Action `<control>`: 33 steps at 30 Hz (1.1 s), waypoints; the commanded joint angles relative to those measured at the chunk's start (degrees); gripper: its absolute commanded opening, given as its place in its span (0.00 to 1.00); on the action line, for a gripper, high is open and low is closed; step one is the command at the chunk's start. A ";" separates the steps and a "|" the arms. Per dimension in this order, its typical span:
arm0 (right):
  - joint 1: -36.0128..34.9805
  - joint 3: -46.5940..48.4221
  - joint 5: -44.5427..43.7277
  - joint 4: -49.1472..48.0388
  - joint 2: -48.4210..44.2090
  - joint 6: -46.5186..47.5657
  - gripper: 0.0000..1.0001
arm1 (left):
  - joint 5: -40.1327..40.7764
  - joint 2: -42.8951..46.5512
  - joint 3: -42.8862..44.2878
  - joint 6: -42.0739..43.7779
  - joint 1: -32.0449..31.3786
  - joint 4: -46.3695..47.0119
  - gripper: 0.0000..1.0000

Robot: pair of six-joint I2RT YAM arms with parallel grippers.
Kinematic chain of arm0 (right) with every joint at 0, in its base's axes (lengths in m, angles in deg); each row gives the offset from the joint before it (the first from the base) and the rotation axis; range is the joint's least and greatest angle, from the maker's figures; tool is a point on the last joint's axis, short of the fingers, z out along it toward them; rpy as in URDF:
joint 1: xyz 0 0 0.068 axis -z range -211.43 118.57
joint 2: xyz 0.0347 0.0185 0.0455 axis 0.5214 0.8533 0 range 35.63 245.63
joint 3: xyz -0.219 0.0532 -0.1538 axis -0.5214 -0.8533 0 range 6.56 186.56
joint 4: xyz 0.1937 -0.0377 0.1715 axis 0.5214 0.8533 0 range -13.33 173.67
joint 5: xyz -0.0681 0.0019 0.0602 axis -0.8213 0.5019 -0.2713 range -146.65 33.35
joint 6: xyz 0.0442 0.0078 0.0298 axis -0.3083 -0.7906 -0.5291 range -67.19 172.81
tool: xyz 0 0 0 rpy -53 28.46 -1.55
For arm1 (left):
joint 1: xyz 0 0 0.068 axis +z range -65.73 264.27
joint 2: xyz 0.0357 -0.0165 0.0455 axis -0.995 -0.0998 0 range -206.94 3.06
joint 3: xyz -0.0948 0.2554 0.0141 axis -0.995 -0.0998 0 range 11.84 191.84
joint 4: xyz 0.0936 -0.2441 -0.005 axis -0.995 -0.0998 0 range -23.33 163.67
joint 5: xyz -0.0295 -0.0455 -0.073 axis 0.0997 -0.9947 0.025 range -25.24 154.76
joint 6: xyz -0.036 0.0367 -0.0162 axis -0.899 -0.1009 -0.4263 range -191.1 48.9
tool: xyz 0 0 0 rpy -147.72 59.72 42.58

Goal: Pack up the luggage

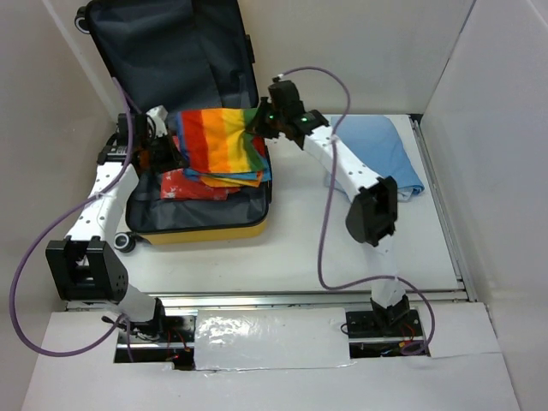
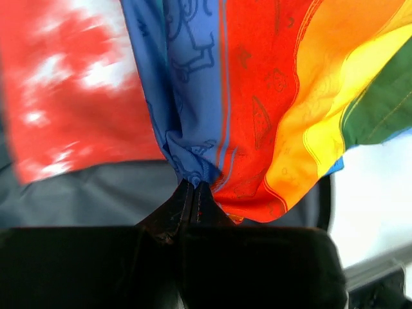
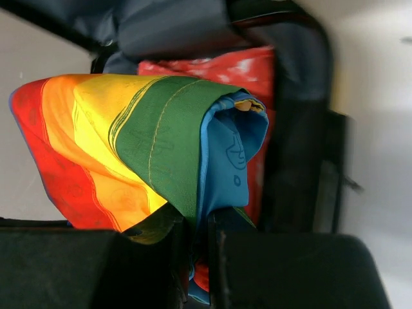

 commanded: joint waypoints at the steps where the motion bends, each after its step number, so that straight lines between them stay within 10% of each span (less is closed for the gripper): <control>1: -0.98 12.18 6.06 -7.08 6.65 0.98 0.00 | 0.93 1.44 -2.36 -1.40 4.00 0.16 0.00; 20: -1.87 15.73 12.14 -16.85 23.01 -4.92 0.00 | -3.20 -10.15 -6.50 1.06 15.52 5.61 0.00; 25: -1.34 17.40 14.51 -16.16 24.25 -5.36 0.50 | -0.21 -14.53 -4.14 -1.22 15.52 3.17 0.02; 29: -1.25 11.10 11.89 -14.93 18.21 -4.22 0.97 | 1.54 -15.26 -0.71 -0.35 14.47 0.34 0.63; 33: -1.34 7.30 10.03 -12.46 12.57 -3.08 0.99 | 2.60 -10.88 -0.18 0.09 13.50 0.43 0.99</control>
